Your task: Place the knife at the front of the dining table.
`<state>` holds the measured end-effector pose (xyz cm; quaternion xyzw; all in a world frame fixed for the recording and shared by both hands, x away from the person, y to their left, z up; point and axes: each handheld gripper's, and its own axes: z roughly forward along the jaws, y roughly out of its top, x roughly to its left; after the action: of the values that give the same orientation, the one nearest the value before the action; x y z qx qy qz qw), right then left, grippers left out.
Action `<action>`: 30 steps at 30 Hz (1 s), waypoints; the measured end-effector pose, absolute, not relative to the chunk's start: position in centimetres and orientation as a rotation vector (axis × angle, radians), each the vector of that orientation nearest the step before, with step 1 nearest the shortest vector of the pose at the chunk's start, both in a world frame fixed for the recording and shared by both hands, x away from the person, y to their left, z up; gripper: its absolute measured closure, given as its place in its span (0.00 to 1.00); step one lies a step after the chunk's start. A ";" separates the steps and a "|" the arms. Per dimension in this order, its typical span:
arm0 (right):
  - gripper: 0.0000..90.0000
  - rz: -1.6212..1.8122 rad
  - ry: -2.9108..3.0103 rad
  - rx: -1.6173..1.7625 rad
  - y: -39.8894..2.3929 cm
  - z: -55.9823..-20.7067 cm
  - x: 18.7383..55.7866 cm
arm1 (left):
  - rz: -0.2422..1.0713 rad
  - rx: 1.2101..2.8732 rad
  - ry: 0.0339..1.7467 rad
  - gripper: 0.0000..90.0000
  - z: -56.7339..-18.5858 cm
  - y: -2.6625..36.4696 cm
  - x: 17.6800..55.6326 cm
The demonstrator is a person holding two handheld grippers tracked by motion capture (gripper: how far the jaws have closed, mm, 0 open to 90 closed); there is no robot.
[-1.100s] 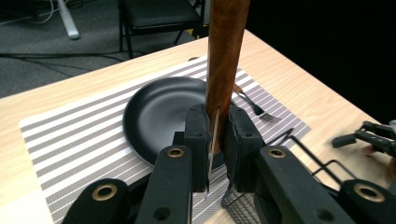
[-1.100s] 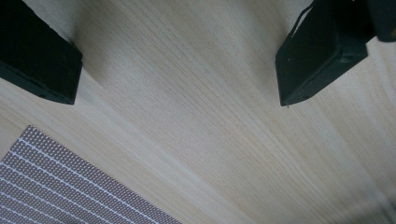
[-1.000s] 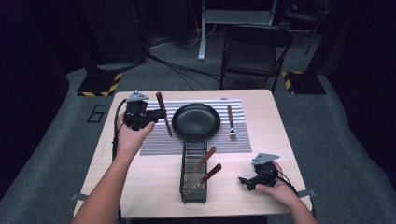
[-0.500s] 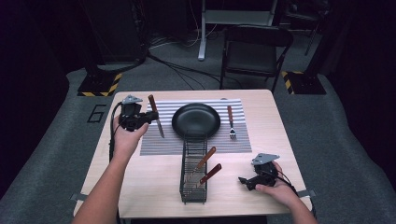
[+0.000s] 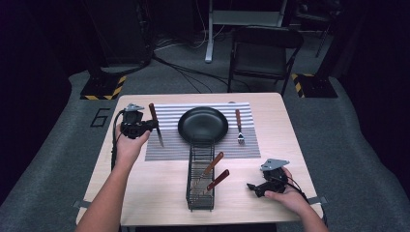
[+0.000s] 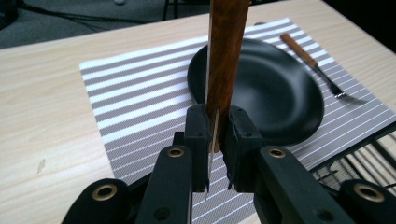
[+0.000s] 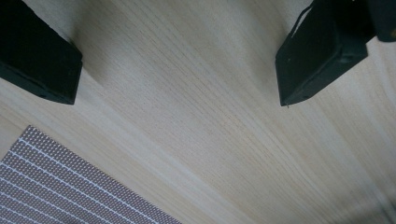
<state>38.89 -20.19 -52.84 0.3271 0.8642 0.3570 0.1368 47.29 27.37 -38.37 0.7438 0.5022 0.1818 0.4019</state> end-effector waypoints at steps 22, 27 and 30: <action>0.00 1.034 2.500 0.948 -20.2 -52.8 38.9 | 0.459 1.910 1.331 0.89 -40.9 27.7 48.9; 0.00 1.034 2.500 0.949 -20.2 -52.8 38.9 | 0.450 1.915 1.336 0.89 -41.1 27.2 50.1; 0.00 1.035 2.499 0.949 -20.2 -52.8 38.9 | 0.441 1.897 1.347 0.89 -41.6 27.1 51.0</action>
<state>38.89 -20.18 -52.84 0.3279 0.8635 0.3578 0.1372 50.99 27.09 -41.59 0.7419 0.5267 0.1726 0.3773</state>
